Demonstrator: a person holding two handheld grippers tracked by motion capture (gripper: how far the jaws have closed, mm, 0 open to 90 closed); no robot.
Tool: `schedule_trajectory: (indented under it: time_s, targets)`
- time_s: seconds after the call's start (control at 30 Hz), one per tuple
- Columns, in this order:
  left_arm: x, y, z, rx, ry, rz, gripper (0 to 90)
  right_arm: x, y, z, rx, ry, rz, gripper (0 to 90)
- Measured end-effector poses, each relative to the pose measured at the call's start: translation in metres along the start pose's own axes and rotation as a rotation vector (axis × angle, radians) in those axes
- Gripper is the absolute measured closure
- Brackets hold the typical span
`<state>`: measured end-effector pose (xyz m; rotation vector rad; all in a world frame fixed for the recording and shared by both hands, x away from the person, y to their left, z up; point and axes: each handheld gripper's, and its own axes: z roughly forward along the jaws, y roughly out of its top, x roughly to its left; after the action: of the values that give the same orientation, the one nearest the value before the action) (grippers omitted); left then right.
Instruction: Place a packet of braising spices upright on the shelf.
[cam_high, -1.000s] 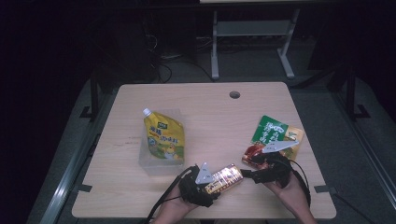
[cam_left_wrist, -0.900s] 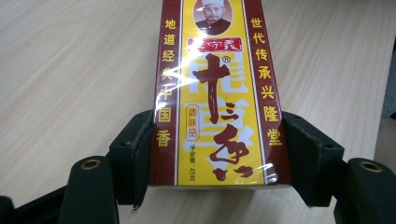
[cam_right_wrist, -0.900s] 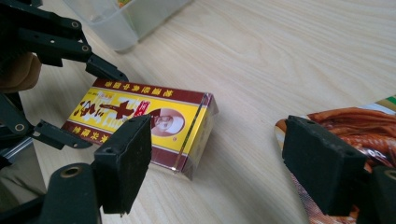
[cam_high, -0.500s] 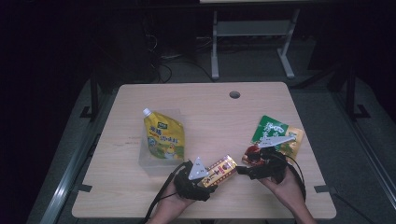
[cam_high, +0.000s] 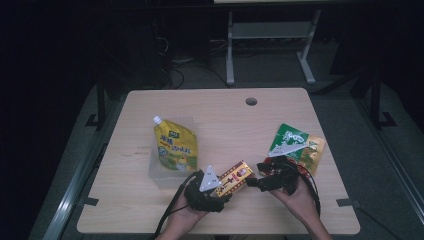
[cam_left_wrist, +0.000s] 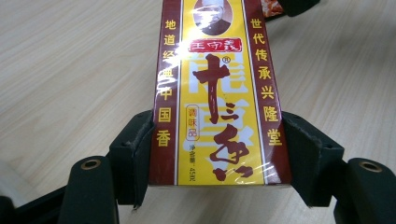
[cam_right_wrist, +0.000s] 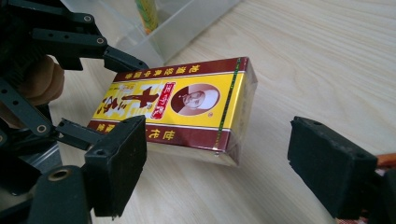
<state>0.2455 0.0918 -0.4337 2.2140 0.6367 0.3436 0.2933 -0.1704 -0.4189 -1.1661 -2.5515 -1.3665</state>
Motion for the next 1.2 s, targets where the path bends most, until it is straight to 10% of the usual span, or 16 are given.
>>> schedule_trajectory:
  time_s: [1.2]
  targets:
    - [-0.007, 0.004, -0.001, -0.082, 0.091, -0.011, 32.0, -0.007, -0.008, 0.013, -0.073, 0.173, 0.163, 31.4]
